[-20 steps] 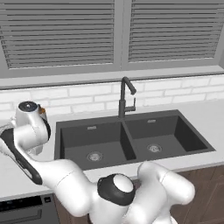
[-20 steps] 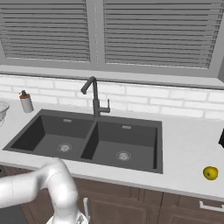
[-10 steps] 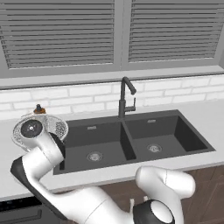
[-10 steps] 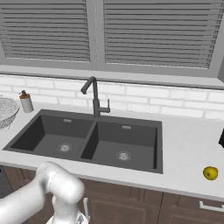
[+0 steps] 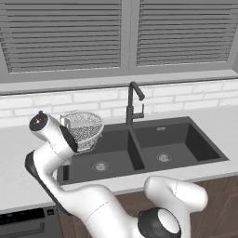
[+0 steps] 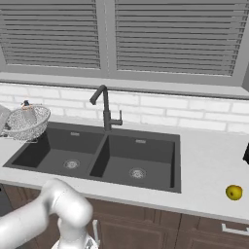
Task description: Put the colander in the sink, put the pear in the colander, and turn on the sink faucet and pour water over the colander.
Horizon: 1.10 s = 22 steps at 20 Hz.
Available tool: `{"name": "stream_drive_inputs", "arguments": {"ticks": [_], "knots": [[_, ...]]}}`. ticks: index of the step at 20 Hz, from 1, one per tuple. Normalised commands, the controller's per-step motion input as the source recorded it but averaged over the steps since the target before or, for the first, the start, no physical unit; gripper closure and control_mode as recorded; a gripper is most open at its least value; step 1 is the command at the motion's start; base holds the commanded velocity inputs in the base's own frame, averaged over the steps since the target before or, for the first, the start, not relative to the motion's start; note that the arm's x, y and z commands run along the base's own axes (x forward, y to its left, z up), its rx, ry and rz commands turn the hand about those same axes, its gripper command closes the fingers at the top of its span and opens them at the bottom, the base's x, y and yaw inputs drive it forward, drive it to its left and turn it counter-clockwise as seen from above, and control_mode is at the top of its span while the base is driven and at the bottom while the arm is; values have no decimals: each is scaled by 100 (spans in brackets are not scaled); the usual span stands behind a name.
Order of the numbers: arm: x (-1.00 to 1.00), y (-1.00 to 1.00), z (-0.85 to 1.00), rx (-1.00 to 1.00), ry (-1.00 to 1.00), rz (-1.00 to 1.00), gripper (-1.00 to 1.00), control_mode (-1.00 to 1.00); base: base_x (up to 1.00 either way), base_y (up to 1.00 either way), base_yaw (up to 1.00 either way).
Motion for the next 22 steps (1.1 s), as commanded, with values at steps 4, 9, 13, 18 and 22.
{"name": "stream_drive_inputs", "arguments": {"ticks": [4,9,13,18,22], "knots": [[44,-28,-1,1,0,-55,100,-100,0,0,0],[10,-35,-2,8,0,-32,100,-100,0,0,0],[0,-68,0,25,-6,-25,100,-100,0,0,0],[0,-62,-18,28,-12,-28,100,-100,0,0,0],[4,-26,-41,21,-19,-23,100,-100,0,0,0]]}}
